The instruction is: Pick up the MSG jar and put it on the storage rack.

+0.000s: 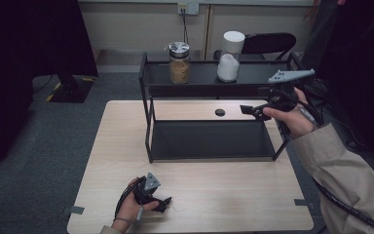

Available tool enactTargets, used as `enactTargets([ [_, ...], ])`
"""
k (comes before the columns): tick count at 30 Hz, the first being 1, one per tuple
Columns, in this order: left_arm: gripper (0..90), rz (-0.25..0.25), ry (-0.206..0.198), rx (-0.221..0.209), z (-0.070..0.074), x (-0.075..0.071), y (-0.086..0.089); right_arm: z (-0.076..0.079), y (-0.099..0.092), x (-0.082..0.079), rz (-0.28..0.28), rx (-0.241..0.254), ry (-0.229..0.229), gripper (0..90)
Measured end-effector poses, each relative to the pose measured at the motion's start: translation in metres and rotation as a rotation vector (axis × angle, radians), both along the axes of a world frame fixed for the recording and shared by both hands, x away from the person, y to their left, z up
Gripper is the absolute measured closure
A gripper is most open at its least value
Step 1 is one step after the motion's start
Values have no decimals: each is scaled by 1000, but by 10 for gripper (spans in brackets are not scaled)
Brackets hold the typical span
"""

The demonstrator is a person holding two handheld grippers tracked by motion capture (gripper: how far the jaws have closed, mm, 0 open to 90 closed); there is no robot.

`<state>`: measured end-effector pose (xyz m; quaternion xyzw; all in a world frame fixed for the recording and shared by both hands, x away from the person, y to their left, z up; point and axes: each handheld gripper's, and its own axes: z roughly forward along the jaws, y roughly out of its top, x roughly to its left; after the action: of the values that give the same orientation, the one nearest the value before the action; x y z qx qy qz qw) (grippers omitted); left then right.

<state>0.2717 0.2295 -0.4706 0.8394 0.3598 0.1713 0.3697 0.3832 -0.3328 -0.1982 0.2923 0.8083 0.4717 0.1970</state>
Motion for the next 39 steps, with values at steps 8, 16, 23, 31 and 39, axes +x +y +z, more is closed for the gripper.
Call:
enactTargets([
  [8,0,-1,-1,1,0,0,0,-52,-24,-17,-1,35,24,0],
  [16,0,-1,-1,1,0,0,0,-96,-33,-34,4,36,35,0],
  [23,0,-1,-1,1,0,0,0,-137,-37,-48,13,45,34,0],
  [31,0,-1,-1,1,0,0,0,-177,-41,-62,3,38,38,0],
  [39,0,-1,-1,1,0,0,0,-209,-50,-71,-17,27,58,0],
])
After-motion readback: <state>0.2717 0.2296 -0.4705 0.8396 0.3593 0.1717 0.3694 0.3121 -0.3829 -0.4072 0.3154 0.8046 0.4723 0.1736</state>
